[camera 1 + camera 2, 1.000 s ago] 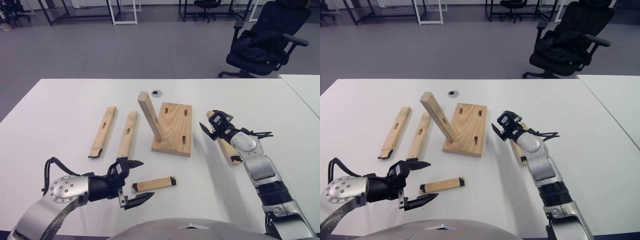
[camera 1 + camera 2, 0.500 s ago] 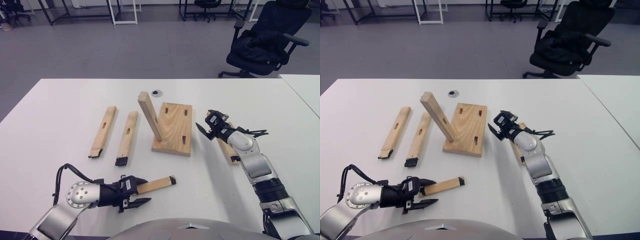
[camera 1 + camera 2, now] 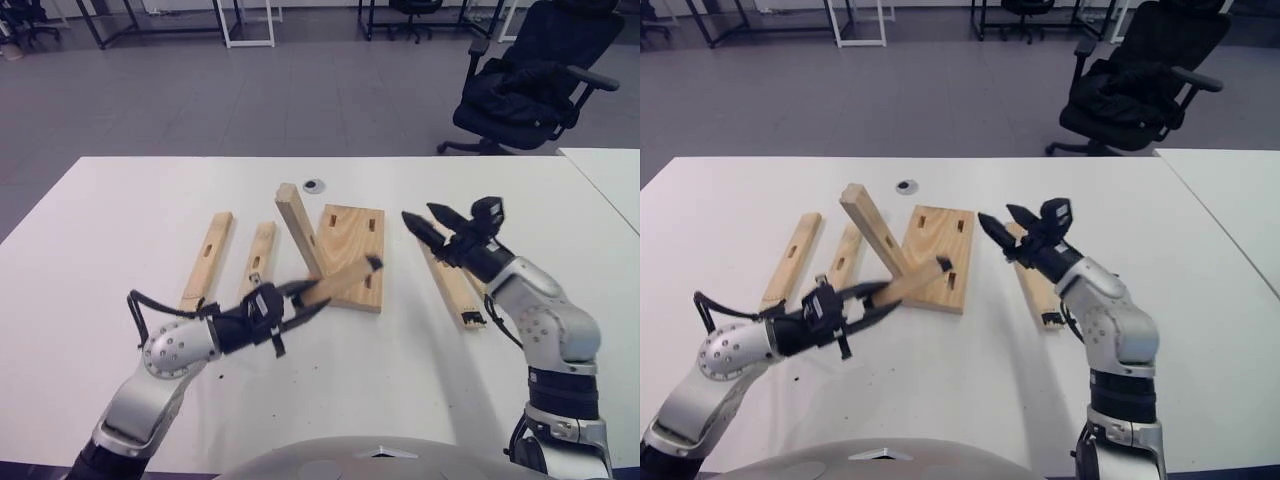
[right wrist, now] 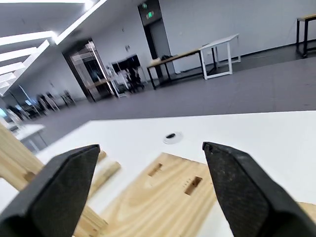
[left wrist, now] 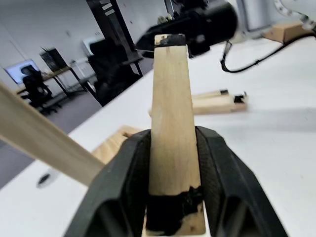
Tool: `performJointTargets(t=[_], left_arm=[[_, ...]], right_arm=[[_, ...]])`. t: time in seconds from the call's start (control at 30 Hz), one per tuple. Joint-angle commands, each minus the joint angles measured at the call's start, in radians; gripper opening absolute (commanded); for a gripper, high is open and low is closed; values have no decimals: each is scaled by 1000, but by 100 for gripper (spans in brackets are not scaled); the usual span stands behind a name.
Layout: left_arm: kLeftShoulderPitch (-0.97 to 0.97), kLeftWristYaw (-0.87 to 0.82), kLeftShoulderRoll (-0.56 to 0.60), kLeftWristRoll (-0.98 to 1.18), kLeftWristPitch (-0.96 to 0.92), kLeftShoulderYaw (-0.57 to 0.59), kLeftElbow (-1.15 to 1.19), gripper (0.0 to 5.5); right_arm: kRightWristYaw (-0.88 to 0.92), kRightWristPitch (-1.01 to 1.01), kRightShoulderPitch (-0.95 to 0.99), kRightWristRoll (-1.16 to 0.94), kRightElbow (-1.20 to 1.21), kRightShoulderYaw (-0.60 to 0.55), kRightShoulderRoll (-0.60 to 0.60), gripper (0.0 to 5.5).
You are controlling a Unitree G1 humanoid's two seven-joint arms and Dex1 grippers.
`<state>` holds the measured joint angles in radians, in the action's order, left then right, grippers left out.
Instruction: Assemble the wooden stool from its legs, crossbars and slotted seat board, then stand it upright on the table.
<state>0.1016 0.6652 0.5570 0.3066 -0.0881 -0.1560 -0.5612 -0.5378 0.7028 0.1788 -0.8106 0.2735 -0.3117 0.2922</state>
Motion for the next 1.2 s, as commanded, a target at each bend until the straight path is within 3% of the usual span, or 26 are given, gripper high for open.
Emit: performJointTargets(t=[0.03, 0.23, 0.47, 0.77, 1.07, 1.2], left_arm=[[-209, -145, -58, -6, -171, 39, -108, 129], [-398, -211, -62, -141, -260, -13, -148, 129], [-443, -202, -63, -201, -327, -80, -213, 129], [-444, -197, -75, -213, -355, -100, -237, 129], [-406, -206, -82, -254, -347, -130, -235, 129], [-380, -201, -93, -236, -362, -131, -236, 129]], right_arm=[[161, 97, 44, -704, 103, -177, 21, 389], [366, 14, 40, -969, 266, 2, -45, 389], [525, -66, 81, -950, 269, 97, -34, 389], [518, -99, 88, -801, 251, 157, -13, 226], [457, -90, 80, -806, 246, 143, 10, 46], [416, -79, 103, -775, 225, 135, 54, 41]])
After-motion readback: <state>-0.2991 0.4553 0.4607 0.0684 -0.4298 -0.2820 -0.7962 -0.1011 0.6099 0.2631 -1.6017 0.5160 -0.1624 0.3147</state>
